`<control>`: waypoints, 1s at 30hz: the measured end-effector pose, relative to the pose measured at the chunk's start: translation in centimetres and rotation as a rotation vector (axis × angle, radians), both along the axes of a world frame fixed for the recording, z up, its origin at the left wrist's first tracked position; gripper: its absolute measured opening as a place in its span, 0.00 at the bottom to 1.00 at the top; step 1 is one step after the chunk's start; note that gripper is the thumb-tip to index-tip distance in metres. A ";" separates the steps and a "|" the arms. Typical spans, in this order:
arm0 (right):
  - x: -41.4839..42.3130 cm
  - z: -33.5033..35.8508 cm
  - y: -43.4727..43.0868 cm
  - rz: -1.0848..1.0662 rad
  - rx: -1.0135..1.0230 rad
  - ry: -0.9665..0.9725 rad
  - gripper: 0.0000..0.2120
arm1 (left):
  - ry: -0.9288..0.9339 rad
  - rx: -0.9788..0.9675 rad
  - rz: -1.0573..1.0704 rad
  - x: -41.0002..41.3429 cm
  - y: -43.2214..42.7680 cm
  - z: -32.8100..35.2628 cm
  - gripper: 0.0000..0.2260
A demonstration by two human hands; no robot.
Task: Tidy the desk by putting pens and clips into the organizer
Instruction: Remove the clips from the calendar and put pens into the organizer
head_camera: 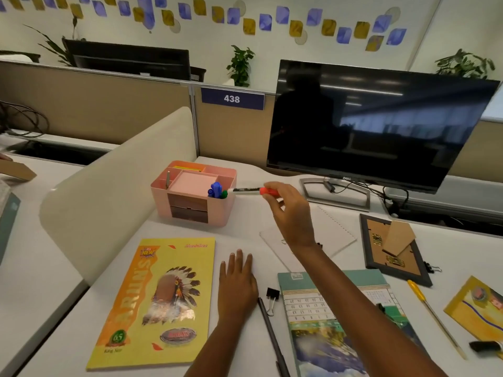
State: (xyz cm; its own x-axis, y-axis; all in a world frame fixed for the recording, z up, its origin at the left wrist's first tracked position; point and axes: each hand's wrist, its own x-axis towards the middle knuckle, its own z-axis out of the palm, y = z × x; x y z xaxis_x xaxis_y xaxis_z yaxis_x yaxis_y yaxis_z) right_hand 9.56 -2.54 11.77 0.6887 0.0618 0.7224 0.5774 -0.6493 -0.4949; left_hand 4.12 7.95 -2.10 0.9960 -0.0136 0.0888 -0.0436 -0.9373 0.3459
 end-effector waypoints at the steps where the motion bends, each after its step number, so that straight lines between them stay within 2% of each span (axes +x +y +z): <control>1: 0.9 0.4 1.1 0.000 -0.007 -0.010 0.12 | 0.025 0.009 -0.014 0.3 -0.1 -0.1 0.23; 5: 4.4 1.0 4.5 -0.027 -0.116 0.011 0.11 | 0.085 0.048 -0.058 0.9 -0.1 -0.2 0.22; 12: 6.8 0.3 6.8 -0.035 -0.226 0.214 0.15 | 0.088 0.091 -0.081 2.3 -0.4 -0.2 0.22; 18: 6.6 -1.1 6.0 -0.031 -0.066 0.282 0.17 | 0.079 0.094 -0.071 3.4 -0.7 0.2 0.22; 22: 5.3 -2.4 4.0 -0.034 0.010 0.268 0.15 | 0.082 0.120 -0.093 3.7 -0.6 -0.6 0.22; 25: 3.4 -4.3 1.5 -0.066 0.028 0.258 0.12 | 0.094 0.100 -0.112 3.9 -0.5 -0.3 0.21; 30: 0.0 -7.4 -3.4 -0.167 -0.002 0.332 0.09 | -0.015 -0.003 -0.167 3.5 -0.6 0.6 0.20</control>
